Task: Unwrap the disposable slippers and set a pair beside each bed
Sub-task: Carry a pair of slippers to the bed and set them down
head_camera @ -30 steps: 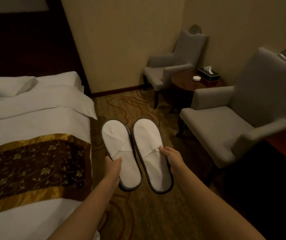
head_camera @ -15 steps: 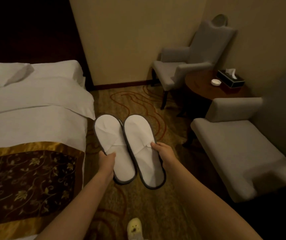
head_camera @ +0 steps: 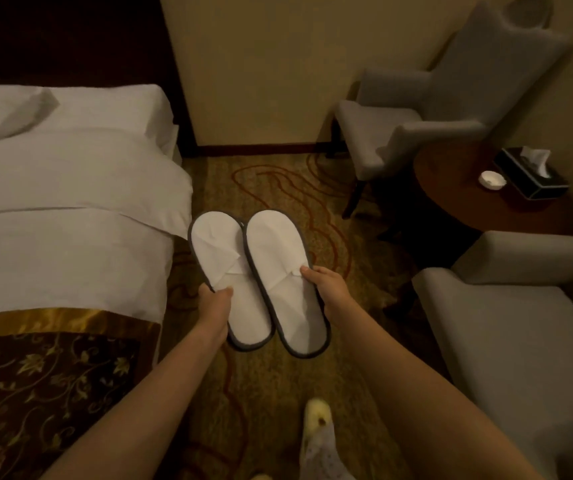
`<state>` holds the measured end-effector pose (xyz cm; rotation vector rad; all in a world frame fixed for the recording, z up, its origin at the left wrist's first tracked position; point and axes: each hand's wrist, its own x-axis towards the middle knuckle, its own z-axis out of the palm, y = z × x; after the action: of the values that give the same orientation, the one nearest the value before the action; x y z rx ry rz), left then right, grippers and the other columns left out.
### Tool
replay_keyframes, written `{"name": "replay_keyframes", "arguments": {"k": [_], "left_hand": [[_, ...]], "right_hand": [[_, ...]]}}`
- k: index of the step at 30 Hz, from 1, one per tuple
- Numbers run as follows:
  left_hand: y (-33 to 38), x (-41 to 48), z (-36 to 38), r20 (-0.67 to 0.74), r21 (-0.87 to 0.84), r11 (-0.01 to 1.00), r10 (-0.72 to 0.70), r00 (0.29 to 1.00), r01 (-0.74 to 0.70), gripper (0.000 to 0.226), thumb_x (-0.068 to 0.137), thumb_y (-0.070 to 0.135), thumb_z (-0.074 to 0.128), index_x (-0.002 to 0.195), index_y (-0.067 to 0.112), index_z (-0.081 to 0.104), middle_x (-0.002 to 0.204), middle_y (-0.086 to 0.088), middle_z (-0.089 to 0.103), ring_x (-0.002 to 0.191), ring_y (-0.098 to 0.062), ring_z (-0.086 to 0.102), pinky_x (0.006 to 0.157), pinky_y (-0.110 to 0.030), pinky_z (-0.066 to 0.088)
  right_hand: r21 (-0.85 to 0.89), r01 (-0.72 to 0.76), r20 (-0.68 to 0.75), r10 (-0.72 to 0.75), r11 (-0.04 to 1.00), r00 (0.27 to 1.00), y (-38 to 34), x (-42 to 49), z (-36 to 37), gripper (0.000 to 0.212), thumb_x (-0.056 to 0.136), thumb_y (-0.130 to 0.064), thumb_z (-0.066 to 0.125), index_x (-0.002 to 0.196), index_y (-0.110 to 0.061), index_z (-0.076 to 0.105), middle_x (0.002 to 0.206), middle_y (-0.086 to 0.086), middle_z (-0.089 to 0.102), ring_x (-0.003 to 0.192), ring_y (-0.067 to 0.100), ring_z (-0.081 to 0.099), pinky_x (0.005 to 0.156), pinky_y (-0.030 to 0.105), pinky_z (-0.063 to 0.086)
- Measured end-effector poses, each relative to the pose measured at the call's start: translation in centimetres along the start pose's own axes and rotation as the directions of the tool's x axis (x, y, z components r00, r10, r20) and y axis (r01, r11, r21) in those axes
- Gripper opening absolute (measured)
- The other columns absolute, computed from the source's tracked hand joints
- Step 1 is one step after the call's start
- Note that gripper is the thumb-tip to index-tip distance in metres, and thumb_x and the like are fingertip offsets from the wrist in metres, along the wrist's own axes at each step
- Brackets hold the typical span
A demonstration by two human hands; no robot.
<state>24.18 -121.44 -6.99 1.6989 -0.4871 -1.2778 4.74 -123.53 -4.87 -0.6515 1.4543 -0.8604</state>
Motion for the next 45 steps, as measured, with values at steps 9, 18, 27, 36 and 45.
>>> {"name": "replay_keyframes", "arguments": {"k": [9,18,27,36,45], "left_hand": [[3.2,11.3,4.8,-0.151,-0.160,0.984,-0.100,0.984,0.075,0.048,0.088,0.003,0.049,0.135,0.007,0.038,0.131,-0.017,0.052,0.114,-0.034,0.053,0.093,-0.045,0.049],[5.4,19.6,2.4,-0.337,-0.367,0.928,-0.198,0.921,0.065,0.050,0.087,0.002,0.046,0.135,0.015,0.044,0.126,-0.015,0.057,0.110,-0.036,0.055,0.094,-0.051,0.049],[7.6,25.8,-0.6,-0.472,-0.449,0.893,-0.264,0.841,0.029,0.044,0.082,0.009,0.046,0.123,0.024,0.051,0.098,0.001,0.059,0.086,-0.020,0.055,0.068,-0.032,0.047],[6.1,27.5,1.0,-0.714,-0.423,0.896,-0.241,0.658,-0.131,0.042,0.093,0.030,0.047,0.134,0.026,0.046,0.126,-0.001,0.057,0.104,-0.019,0.056,0.078,-0.032,0.050],[-1.5,29.1,5.4,-0.775,-0.568,0.787,-0.413,0.479,-0.240,0.047,0.094,0.029,0.051,0.139,0.026,0.041,0.138,-0.004,0.051,0.119,-0.025,0.052,0.096,-0.040,0.046]], "right_hand": [[-0.175,-0.028,0.192,0.062,0.984,0.980,-6.4,16.2,3.2,0.012,0.083,-0.022,0.068,0.081,-0.011,0.065,0.093,0.011,0.067,0.081,0.027,0.063,0.071,0.035,0.053],[-0.375,-0.039,0.360,0.184,0.926,0.914,-9.7,26.7,13.2,0.015,0.084,-0.025,0.067,0.091,-0.012,0.066,0.088,0.003,0.066,0.079,0.020,0.062,0.059,0.029,0.049],[-0.453,-0.056,0.482,0.297,0.890,0.825,-11.1,33.1,23.7,0.009,0.087,-0.024,0.064,0.088,-0.015,0.066,0.090,0.002,0.068,0.080,0.017,0.063,0.063,0.029,0.052],[-0.625,0.028,0.592,0.449,0.780,0.669,-10.9,37.5,28.3,0.023,0.089,-0.026,0.061,0.106,-0.011,0.065,0.098,0.004,0.067,0.090,0.022,0.063,0.077,0.037,0.054],[-0.710,0.200,0.660,0.538,0.676,0.525,-5.3,41.7,28.5,0.038,0.088,-0.024,0.062,0.122,-0.007,0.057,0.103,0.003,0.061,0.083,0.013,0.058,0.079,0.033,0.049]]}}
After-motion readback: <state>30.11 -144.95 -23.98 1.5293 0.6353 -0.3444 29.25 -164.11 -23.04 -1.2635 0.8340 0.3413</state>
